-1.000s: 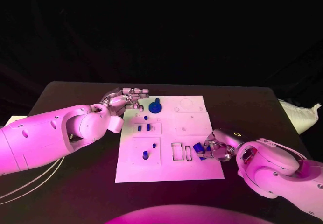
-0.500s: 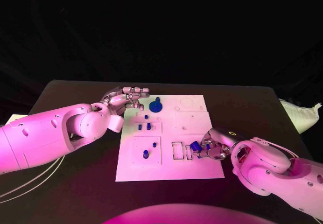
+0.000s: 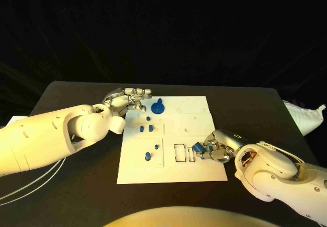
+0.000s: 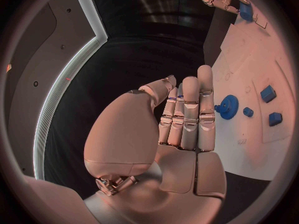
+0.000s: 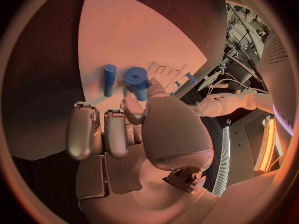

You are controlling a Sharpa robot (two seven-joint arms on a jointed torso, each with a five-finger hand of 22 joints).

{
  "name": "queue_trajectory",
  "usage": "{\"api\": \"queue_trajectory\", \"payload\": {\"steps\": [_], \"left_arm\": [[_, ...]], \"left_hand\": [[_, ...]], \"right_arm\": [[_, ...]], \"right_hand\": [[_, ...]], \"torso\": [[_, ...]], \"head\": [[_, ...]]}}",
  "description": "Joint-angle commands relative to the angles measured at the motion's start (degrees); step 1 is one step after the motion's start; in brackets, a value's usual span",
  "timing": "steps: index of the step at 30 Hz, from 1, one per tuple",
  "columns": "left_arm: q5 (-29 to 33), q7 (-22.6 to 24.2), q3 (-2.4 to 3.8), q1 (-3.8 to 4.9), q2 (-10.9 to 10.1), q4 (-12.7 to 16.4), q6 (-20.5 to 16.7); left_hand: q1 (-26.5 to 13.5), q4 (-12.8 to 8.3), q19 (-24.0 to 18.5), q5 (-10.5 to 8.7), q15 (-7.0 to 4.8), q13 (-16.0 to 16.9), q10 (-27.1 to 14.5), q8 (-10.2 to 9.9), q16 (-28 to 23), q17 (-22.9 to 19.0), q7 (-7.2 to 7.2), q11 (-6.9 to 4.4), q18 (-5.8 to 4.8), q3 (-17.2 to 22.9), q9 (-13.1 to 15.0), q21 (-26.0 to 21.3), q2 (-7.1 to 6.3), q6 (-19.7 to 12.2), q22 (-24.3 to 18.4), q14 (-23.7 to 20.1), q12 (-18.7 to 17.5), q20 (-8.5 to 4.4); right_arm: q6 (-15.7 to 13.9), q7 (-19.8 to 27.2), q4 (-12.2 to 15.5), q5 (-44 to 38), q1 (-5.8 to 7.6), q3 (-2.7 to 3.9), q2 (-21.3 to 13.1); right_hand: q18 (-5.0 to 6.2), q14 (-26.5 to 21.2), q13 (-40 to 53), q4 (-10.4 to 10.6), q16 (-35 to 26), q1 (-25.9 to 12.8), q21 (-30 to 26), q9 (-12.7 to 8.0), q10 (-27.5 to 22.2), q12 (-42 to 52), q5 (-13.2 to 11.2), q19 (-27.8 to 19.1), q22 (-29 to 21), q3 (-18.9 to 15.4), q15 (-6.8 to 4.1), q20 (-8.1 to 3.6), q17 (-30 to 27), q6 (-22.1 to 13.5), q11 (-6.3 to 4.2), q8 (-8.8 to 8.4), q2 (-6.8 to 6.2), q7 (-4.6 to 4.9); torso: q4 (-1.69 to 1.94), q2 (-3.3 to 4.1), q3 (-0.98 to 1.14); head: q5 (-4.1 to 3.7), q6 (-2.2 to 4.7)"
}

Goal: Assemble the parts on the task board

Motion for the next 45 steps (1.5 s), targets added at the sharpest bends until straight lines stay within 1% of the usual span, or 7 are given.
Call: {"api": "queue_trajectory", "payload": {"steps": [1, 7, 16, 29, 34, 41, 45], "left_arm": [[-0.01, 0.3, 0.02, -0.01, 0.04, 0.14, 1.18], [-0.01, 0.3, 0.02, -0.01, 0.15, 0.11, 1.22], [-0.01, 0.28, 0.02, -0.01, 0.34, 0.13, 1.19], [-0.01, 0.25, 0.02, 0.0, 0.36, 0.28, 1.09], [-0.01, 0.24, 0.02, 0.0, 0.34, 0.31, 1.05], [-0.01, 0.18, 0.02, 0.0, 0.34, 0.31, 0.98], [-0.01, 0.16, 0.02, 0.0, 0.33, 0.3, 1.0]], "left_hand": [[0.01, -0.03, -0.26, 0.01, -0.02, -0.05, -0.38, 0.27, -0.17, -0.06, 0.06, 0.14, 0.99, -0.45, 0.01, -0.33, 0.51, -0.25, -0.05, -0.34, 0.05, -0.03], [-0.03, -0.05, -0.3, 0.01, -0.01, -0.06, -0.47, 0.29, -0.14, -0.11, 0.06, 0.15, 0.99, -0.59, 0.01, -0.37, 0.56, -0.27, -0.08, -0.39, 0.1, -0.01], [-0.03, -0.05, -0.3, 0.01, -0.01, -0.06, -0.47, 0.29, -0.14, -0.11, 0.06, 0.15, 0.99, -0.59, 0.01, -0.37, 0.56, -0.27, -0.08, -0.39, 0.1, -0.01], [-0.03, -0.05, -0.3, 0.01, -0.01, -0.06, -0.47, 0.29, -0.14, -0.11, 0.06, 0.15, 0.99, -0.59, 0.01, -0.37, 0.56, -0.27, -0.08, -0.39, 0.1, -0.01], [-0.03, -0.05, -0.3, 0.01, -0.01, -0.06, -0.47, 0.29, -0.14, -0.11, 0.06, 0.15, 0.99, -0.59, 0.01, -0.37, 0.56, -0.27, -0.08, -0.39, 0.1, -0.01], [-0.03, -0.05, -0.3, 0.01, -0.01, -0.06, -0.47, 0.29, -0.14, -0.11, 0.06, 0.15, 0.99, -0.59, 0.01, -0.37, 0.56, -0.27, -0.08, -0.39, 0.1, -0.01], [-0.04, -0.1, -0.33, 0.02, -0.01, -0.07, -0.58, 0.29, -0.1, -0.15, 0.07, 0.16, 1.0, -0.73, 0.0, -0.4, 0.56, -0.33, -0.1, -0.44, 0.13, 0.0]], "right_arm": [[-5.41, 0.16, 1.51, 5.07, 0.05, 0.12, -0.32], [-5.08, 0.12, 2.63, 8.53, 0.15, 0.2, 0.07], [0.0, -0.6, 1.77, 10.55, 0.26, 0.2, 2.73], [2.79, -1.12, -0.02, 9.33, 0.69, 0.14, 5.59], [3.09, -1.14, -0.49, 8.67, 0.76, 0.13, 6.05], [3.18, -1.25, -0.91, 6.51, 0.83, 0.11, 6.16], [2.85, -1.21, -0.81, 5.56, 0.85, 0.11, 6.08]], "right_hand": [[-0.88, 3.53, 0.17, 0.26, 0.29, 2.17, 0.29, 1.61, 0.51, 0.17, 0.88, 0.16, 0.07, 0.22, -0.55, -0.46, 0.15, 1.01, 0.04, 0.74, 2.89, -0.8], [-0.89, 3.52, 0.44, 0.87, 0.31, 1.3, 0.31, 2.14, 0.63, 0.06, 2.3, 0.18, 0.1, 0.05, -0.59, -0.54, 0.16, 0.96, 0.02, 0.73, 2.56, -0.8], [-0.9, 3.48, 0.42, 1.14, 0.29, -3.23, 0.31, 3.37, 0.65, -0.96, 7.16, 0.17, 0.16, -2.34, -0.53, -0.46, 0.05, 0.99, 0.08, 0.66, 2.43, -0.78], [-0.89, 3.49, 0.5, 1.18, 0.34, -7.14, 0.3, 4.58, 0.83, -1.74, 6.83, 0.18, 0.22, -4.95, -0.65, -0.51, 0.12, 1.16, -0.08, 0.67, 3.45, -1.01], [-0.88, 3.46, 0.39, 1.13, 0.29, -8.74, 0.25, 5.35, 0.77, -2.42, 3.82, 0.15, 0.18, -6.74, -0.69, -0.55, 0.01, 1.07, -0.12, 0.64, 3.48, -1.07], [-0.78, 3.18, -2.91, 1.16, -0.43, -14.47, -0.19, 6.6, -1.26, -7.7, -10.56, -0.19, -0.39, -11.95, -0.45, -0.41, -1.22, 0.24, 0.19, 0.24, 2.46, -0.78], [-0.76, 3.16, -3.76, 1.18, -0.52, -15.22, -0.27, 6.81, -1.68, -8.95, -11.16, -0.26, -0.51, -12.63, -0.42, -0.35, -1.35, 0.12, 0.22, 0.18, 2.11, -0.73]], "torso": [[-0.04, -0.03, -0.02], [0.13, 0.07, 0.0], [0.17, 0.04, -0.05], [0.12, 0.02, -0.09], [0.01, 0.06, -0.04], [-0.04, 0.02, -0.03], [-0.02, 0.09, 0.0]], "head": [[-0.15, 0.12], [-0.28, 0.24], [0.0, 0.15], [0.29, -0.04], [0.42, 0.06], [0.33, 0.03], [0.35, 0.06]]}}
